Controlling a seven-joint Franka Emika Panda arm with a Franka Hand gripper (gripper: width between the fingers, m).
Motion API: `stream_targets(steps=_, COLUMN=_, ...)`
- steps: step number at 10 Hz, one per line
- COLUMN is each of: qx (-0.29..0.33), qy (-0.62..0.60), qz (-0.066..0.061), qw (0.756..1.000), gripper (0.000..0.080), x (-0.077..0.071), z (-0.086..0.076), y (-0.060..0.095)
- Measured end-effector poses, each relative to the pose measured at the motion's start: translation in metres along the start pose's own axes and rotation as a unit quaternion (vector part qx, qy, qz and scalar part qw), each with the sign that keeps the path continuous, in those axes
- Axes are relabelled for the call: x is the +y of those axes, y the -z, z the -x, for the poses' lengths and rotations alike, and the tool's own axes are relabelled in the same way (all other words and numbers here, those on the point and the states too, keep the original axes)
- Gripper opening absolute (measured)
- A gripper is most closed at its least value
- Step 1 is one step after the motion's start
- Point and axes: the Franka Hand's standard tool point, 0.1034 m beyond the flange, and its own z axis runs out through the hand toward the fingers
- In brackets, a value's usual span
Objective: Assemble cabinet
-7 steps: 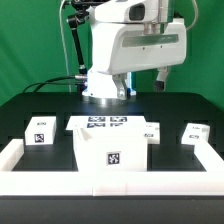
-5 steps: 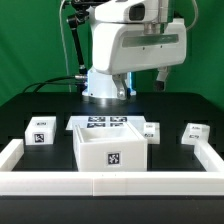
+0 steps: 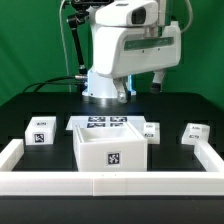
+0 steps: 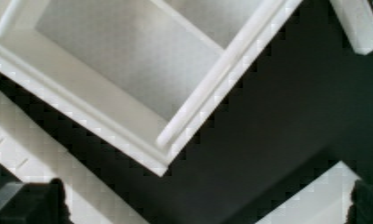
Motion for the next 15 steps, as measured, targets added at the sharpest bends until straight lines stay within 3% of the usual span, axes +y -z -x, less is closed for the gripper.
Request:
stream_targets(steps=3, qx=-0.011, qy=0.168, qz=0.005, qw=0.986, gripper=0.0798, x=-0.014, z=0.015, y=-0.015)
stream_targets(steps=7, qx=-0.007, qy=0.169, qz=0.003, qw=0.986, gripper=0.0798, x=-0.009, z=0.022, y=-0.014)
stream_targets(steps=9, qx=0.001, qy=0.261, qz=0.014, qw=0.965, gripper=0.0798, x=-0.005, z=0.034, y=-0.020)
stream_targets(steps=11, qx=0.001, qy=0.355, qz=0.012, qw=0.935, gripper=0.0798, x=-0.008, z=0.050, y=-0.029)
stream_targets(steps=12, qx=0.002, qy=0.415, qz=0.020, qw=0.910, gripper=0.0798, x=-0.010, z=0.057, y=-0.036)
stream_targets(steps=15, qx=0.001, qy=0.398, qz=0.016, qw=0.917, gripper=0.0798, x=-0.010, z=0.059, y=-0.037)
